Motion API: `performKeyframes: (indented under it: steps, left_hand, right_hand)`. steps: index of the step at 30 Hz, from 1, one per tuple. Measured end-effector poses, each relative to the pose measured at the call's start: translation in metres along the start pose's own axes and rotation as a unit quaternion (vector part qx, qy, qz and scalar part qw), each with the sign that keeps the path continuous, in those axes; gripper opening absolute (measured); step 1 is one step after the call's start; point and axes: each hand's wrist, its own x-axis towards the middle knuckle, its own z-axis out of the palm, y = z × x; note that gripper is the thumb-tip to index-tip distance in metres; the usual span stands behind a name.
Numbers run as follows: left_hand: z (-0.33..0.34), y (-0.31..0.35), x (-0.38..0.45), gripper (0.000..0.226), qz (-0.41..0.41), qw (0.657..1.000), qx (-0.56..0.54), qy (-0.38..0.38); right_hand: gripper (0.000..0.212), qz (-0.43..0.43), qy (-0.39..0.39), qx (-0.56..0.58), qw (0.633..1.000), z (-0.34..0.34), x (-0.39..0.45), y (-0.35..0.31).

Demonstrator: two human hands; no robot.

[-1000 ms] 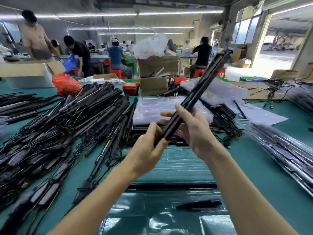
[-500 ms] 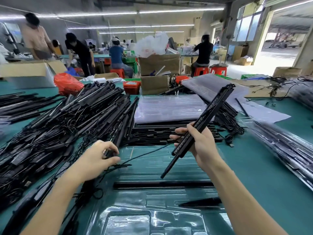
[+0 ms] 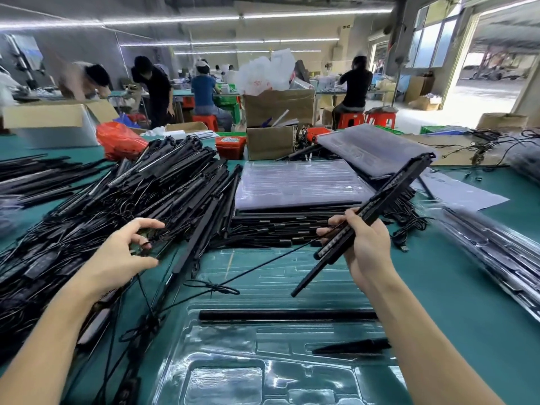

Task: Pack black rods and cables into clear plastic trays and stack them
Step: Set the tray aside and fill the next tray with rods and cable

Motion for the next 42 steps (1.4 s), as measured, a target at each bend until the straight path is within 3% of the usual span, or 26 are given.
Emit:
performKeyframes:
  steps: [3,5,7,8,11,13,17,19,21,24,27,30,32,34,37,42]
  left_hand:
    - [0.001,-0.003,-0.006,0.063,0.011,0.994,0.112,0.018]
    - [0.01,-0.002,-0.017,0.046,0.04,0.974,0.219,0.036]
    - [0.018,0.002,-0.031,0.019,0.138,0.955,0.255,0.066]
    - [0.021,0.007,-0.039,0.012,0.18,0.953,0.24,0.046]
    - [0.021,0.018,-0.052,0.041,0.178,0.952,0.233,-0.089]
    - [0.02,0.022,-0.055,0.045,0.141,0.933,0.292,-0.154]
    - [0.018,0.022,-0.053,0.066,0.148,0.888,0.403,-0.168]
    - [0.013,0.024,-0.052,0.083,0.162,0.892,0.39,-0.163]
    - [0.006,0.023,-0.049,0.084,0.17,0.915,0.327,-0.166]
    - [-0.002,0.027,-0.044,0.064,0.137,0.922,0.299,-0.205]
    - [-0.002,0.037,-0.04,0.049,0.061,0.885,0.35,-0.3]
    - [-0.002,0.045,-0.033,0.028,0.055,0.869,0.353,-0.341]
    - [-0.002,0.049,-0.029,0.025,0.073,0.881,0.336,-0.326]
    - [0.002,0.051,-0.026,0.036,0.114,0.9,0.327,-0.263]
    - [0.015,0.05,-0.023,0.044,0.139,0.953,0.168,-0.211]
    - [0.035,0.06,-0.025,0.044,0.072,0.949,0.162,-0.261]
  right_hand:
    - [0.005,0.001,-0.01,-0.004,1.0,0.004,0.0,-0.001]
    - [0.006,0.006,-0.025,0.0,1.0,0.008,-0.001,-0.003]
    - [0.007,0.009,-0.033,0.0,0.999,0.011,-0.002,-0.004]
    - [0.007,0.01,-0.035,-0.002,0.999,0.012,-0.003,-0.004]
    - [0.006,0.015,-0.044,-0.01,0.999,0.013,-0.005,-0.004]
    - [0.006,0.021,-0.044,-0.021,0.999,0.012,-0.006,-0.003]
    - [0.007,0.025,-0.034,-0.029,0.999,0.007,-0.006,0.0]
    - [0.008,0.024,-0.029,-0.027,0.999,0.004,-0.004,0.002]
    - [0.007,0.024,-0.027,-0.024,0.999,0.001,-0.003,0.005]
    - [0.005,0.026,-0.027,-0.019,0.999,0.001,-0.002,0.007]
    - [0.005,0.026,-0.011,-0.011,1.0,0.001,-0.001,0.006]
    - [0.005,0.029,-0.017,-0.025,0.999,0.007,-0.002,0.006]
    - [0.004,0.034,-0.034,-0.038,0.998,0.012,-0.004,0.008]
    - [0.004,0.039,-0.054,-0.058,0.996,0.018,-0.007,0.011]
    - [0.002,0.05,-0.092,-0.114,0.988,0.025,-0.015,0.017]
    - [0.005,0.063,-0.141,-0.178,0.972,0.033,-0.029,0.021]
